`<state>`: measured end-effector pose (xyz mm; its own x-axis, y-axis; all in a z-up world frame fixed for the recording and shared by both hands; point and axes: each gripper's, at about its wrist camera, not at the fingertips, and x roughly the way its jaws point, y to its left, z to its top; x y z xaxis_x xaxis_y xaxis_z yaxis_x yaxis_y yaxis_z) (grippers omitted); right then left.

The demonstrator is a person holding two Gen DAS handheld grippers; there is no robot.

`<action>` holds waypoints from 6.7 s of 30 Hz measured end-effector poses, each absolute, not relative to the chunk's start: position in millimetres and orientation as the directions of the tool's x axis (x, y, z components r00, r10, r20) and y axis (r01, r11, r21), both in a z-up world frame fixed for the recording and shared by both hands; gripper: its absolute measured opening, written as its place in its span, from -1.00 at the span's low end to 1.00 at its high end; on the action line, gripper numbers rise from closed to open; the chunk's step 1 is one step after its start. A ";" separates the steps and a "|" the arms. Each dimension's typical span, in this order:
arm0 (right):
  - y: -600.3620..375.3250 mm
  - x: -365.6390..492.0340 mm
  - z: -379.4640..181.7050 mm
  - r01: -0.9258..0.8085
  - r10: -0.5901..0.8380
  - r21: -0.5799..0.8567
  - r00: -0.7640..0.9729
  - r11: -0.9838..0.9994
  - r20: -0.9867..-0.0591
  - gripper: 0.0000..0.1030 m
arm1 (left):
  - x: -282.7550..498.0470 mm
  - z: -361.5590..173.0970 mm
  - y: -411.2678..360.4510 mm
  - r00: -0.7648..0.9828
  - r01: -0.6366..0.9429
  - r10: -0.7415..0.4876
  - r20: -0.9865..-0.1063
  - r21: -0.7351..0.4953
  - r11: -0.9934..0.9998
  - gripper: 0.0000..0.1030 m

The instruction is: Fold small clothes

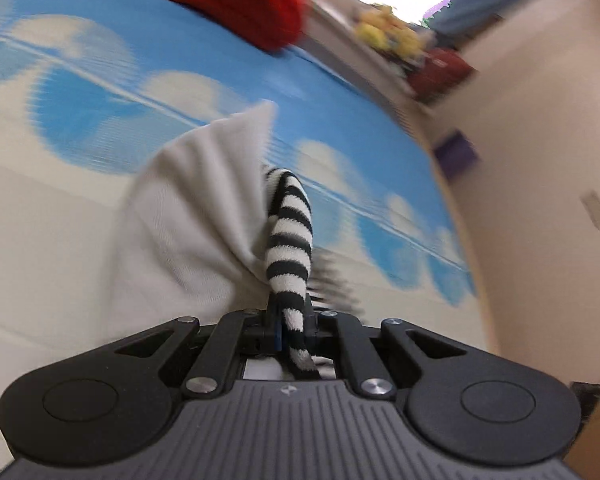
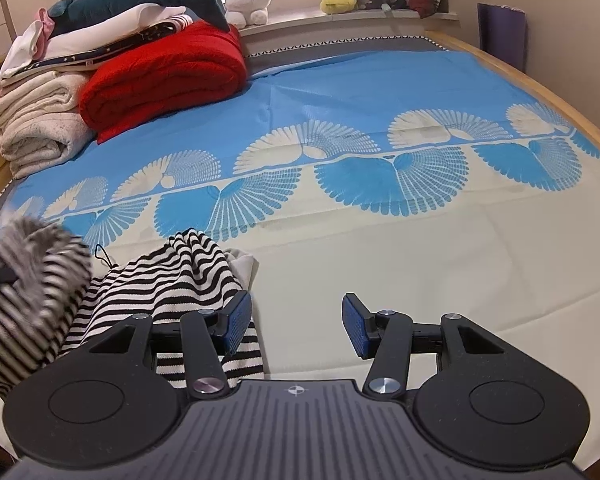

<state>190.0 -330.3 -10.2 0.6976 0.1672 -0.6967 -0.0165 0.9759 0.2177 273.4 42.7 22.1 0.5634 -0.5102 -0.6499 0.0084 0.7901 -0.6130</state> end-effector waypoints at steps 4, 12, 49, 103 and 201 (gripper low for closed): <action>-331.3 188.1 -9.2 -0.008 0.165 0.223 0.699 0.975 -0.696 0.01 | 282.1 18.2 -50.0 0.502 0.105 -0.595 -0.628 -0.638 0.763 -0.87; -339.3 186.8 -9.5 0.032 0.169 0.271 0.710 0.962 -0.684 0.01 | 283.4 27.2 -81.2 0.478 0.221 -0.708 -0.520 -0.709 0.670 -0.50; -319.0 205.7 -54.0 0.005 0.359 0.438 0.562 0.899 -0.745 -0.98 | 221.6 -33.3 -31.5 0.284 0.441 -0.394 -0.874 -0.246 0.863 -0.37; -308.5 296.1 -84.7 0.175 0.420 0.652 0.638 0.738 -0.646 0.04 | 244.8 -52.1 -48.8 0.270 0.460 -0.338 -0.902 -0.188 0.868 -0.04; -300.5 266.1 -97.1 0.036 0.412 0.482 0.467 0.875 -0.782 -0.69 | 339.8 -109.9 15.7 0.356 -0.039 -0.613 -0.705 -0.667 0.744 -0.11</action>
